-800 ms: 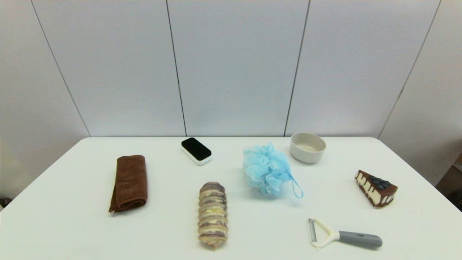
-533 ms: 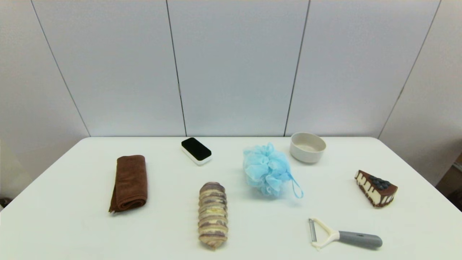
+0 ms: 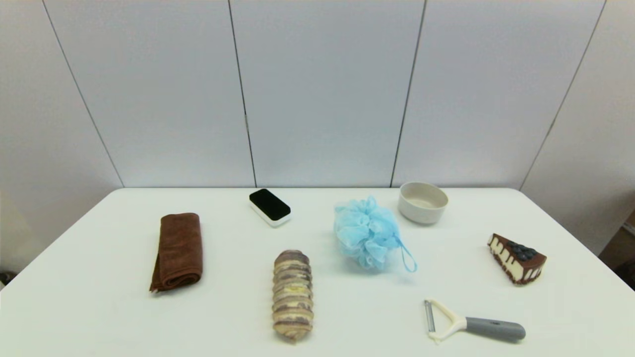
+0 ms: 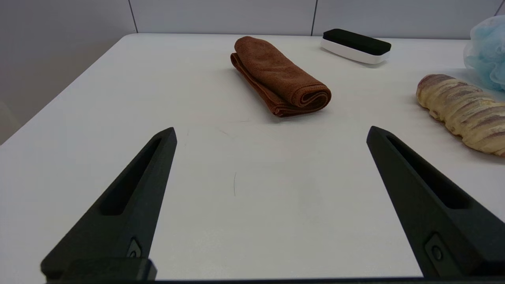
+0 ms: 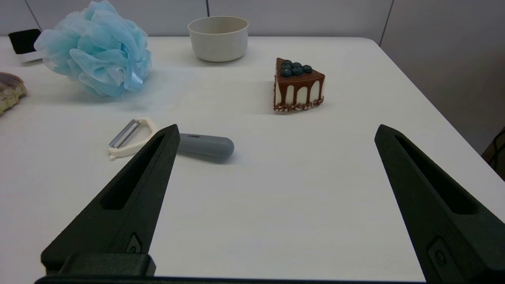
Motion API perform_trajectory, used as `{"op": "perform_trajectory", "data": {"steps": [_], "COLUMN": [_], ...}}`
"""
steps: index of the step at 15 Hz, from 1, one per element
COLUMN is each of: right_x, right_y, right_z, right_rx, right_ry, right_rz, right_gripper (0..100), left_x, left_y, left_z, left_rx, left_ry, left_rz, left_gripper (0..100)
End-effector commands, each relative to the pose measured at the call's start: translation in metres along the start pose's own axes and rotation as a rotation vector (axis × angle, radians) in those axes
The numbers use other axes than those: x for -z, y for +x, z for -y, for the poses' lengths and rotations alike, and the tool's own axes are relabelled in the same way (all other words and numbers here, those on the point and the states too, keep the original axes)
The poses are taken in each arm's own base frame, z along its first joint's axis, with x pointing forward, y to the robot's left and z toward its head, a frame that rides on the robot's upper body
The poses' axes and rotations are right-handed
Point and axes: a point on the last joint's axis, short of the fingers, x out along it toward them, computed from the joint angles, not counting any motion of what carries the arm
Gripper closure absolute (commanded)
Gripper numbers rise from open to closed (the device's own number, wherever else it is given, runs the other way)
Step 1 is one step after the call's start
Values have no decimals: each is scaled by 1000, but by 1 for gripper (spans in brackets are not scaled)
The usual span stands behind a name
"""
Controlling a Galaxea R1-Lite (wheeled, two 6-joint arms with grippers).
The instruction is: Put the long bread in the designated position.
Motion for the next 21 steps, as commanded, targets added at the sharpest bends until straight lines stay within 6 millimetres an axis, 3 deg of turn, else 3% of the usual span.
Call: {"op": "perform_trajectory", "data": {"steps": [1,21], "right_x": [0,0], "right_y": [0,0], "right_z": [0,0], "right_rx": [-1,1], "right_ry": [0,0], "right_rz": [0,1], "right_gripper": [0,0], "left_x": [0,0], "left_y": [0,0], "left_z": [0,0], "left_rx": [2,2], "left_ry": [-5,-5], "left_rz": [-3,-3], "left_gripper": [0,0]}}
